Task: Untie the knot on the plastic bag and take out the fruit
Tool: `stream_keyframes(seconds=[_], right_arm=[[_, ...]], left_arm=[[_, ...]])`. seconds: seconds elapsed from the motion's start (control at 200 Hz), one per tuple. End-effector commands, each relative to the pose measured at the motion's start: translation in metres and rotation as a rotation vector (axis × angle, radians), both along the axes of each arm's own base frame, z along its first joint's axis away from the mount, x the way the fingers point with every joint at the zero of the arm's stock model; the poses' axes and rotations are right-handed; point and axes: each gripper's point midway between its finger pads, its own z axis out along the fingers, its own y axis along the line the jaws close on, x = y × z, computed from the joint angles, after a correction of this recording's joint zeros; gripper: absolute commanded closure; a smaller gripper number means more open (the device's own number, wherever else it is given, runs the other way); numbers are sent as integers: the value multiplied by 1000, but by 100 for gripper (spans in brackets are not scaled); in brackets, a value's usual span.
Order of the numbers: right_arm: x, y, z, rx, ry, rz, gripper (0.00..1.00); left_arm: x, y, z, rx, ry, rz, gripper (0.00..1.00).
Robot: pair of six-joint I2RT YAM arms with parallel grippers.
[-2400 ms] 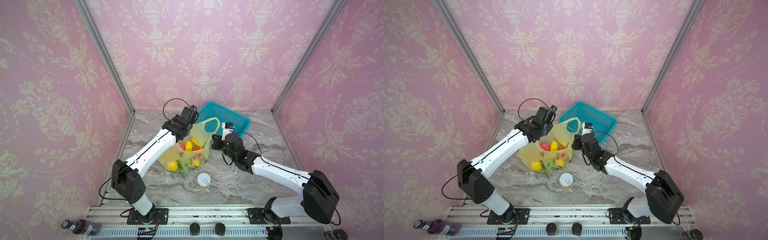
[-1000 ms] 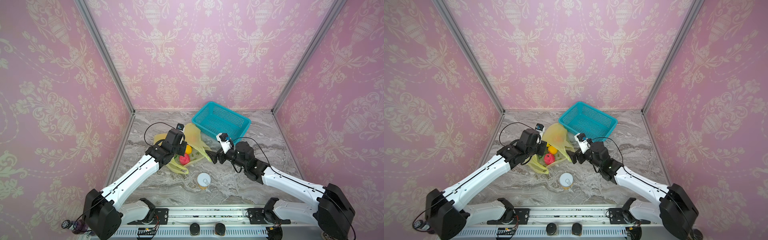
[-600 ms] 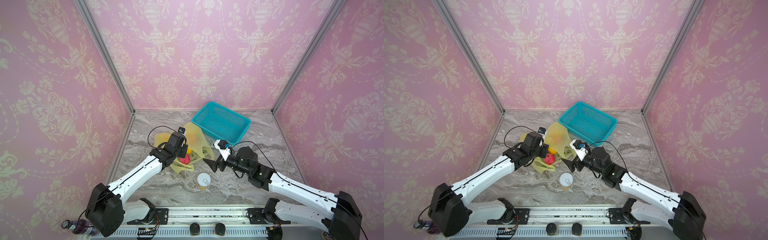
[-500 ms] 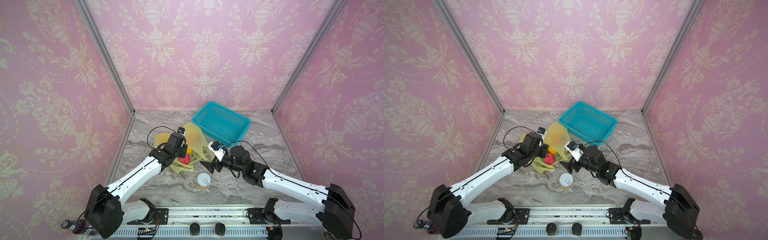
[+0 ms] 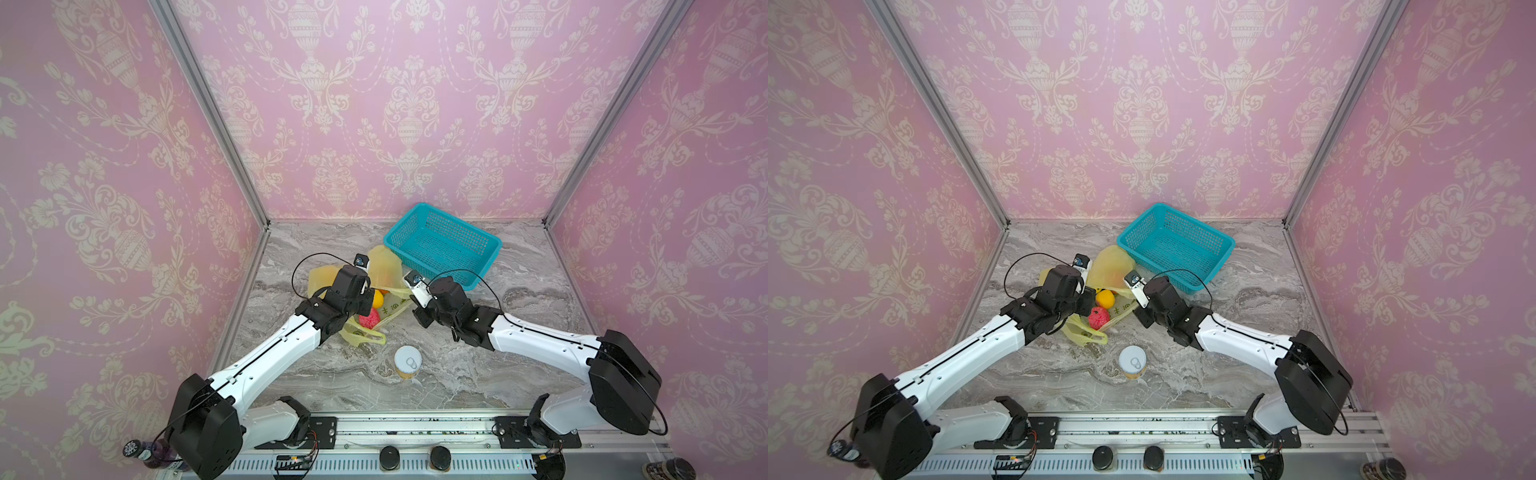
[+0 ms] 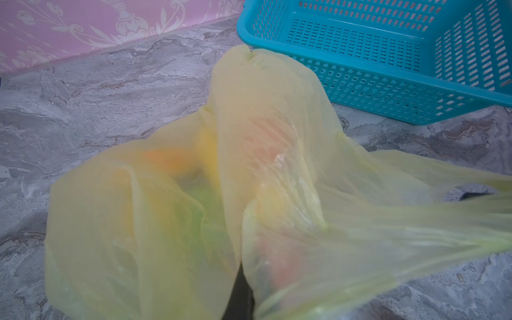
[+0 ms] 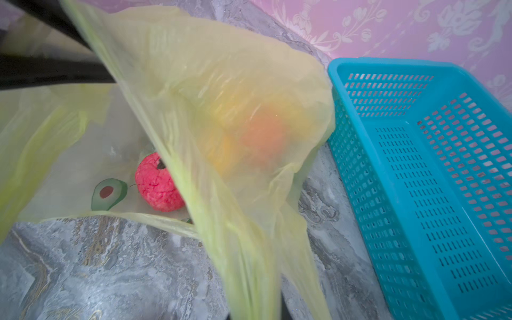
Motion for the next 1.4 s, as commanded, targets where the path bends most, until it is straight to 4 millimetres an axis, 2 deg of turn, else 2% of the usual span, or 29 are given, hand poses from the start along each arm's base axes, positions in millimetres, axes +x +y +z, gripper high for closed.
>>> stream_keyframes(seconds=[0.0, 0.155, 0.26, 0.3, 0.43, 0.48, 0.52, 0.565, 0.595, 0.625, 0.686, 0.721, 0.786, 0.816, 0.846, 0.886, 0.906, 0.951, 1.011, 1.136, 1.276, 1.336, 1.396], right_arm=[[19, -22, 26, 87, -52, -130, 100], [25, -42, 31, 148, -50, -190, 100], [23, -49, 35, 177, -62, -193, 100], [20, -49, 37, 192, -64, -184, 100], [12, -47, 44, 232, -70, -148, 100], [13, -50, 46, 242, -76, -165, 100], [14, -54, 47, 242, -81, -189, 100], [17, -59, 48, 242, -88, -216, 100], [18, -62, 48, 242, -91, -232, 100], [19, -65, 48, 244, -94, -247, 100], [20, -70, 48, 250, -98, -264, 100], [19, -70, 49, 253, -99, -261, 100], [16, -68, 50, 257, -99, -242, 100], [14, -67, 52, 263, -102, -229, 93], [12, -67, 53, 269, -107, -216, 78], [8, -66, 55, 283, -115, -198, 49], [6, -66, 57, 294, -122, -187, 37], [-1, -65, 61, 313, -135, -160, 22], [-9, -65, 68, 347, -150, -129, 11], [-32, -66, 83, 421, -183, -51, 1], [-53, -67, 95, 431, -231, -19, 0], [-64, -59, 99, 415, -248, 17, 1], [-78, -39, 101, 388, -253, 101, 5]], left_arm=[[0, 8, 2, 3, -12, 32, 89], [0, 8, 3, 3, -14, 34, 82], [-1, 9, 4, 8, -14, 37, 77], [-1, 10, 3, 11, -12, 41, 72], [0, 20, 0, 50, -10, 82, 45], [1, 27, -3, 82, -5, 116, 39], [1, 31, -4, 103, 0, 130, 38], [2, 33, -6, 116, 7, 137, 39], [2, 32, -7, 116, 13, 135, 45], [2, 30, -10, 116, 23, 129, 57], [3, 26, -13, 106, 36, 115, 88], [4, 23, -13, 98, 42, 110, 100], [5, 16, -14, 65, 47, 87, 100], [5, 11, -14, 45, 46, 72, 100], [4, 7, -14, 23, 48, 60, 100], [3, 2, -13, -2, 49, 41, 100], [3, 1, -13, -9, 51, 38, 100], [5, 4, -12, -9, 53, 72, 100], [11, 16, -13, 19, 56, 163, 100], [17, 37, -12, 69, 89, 350, 100], [20, 45, -16, 65, 98, 438, 100], [21, 44, -14, 59, 94, 447, 100], [22, 45, -10, 51, 86, 454, 100]])
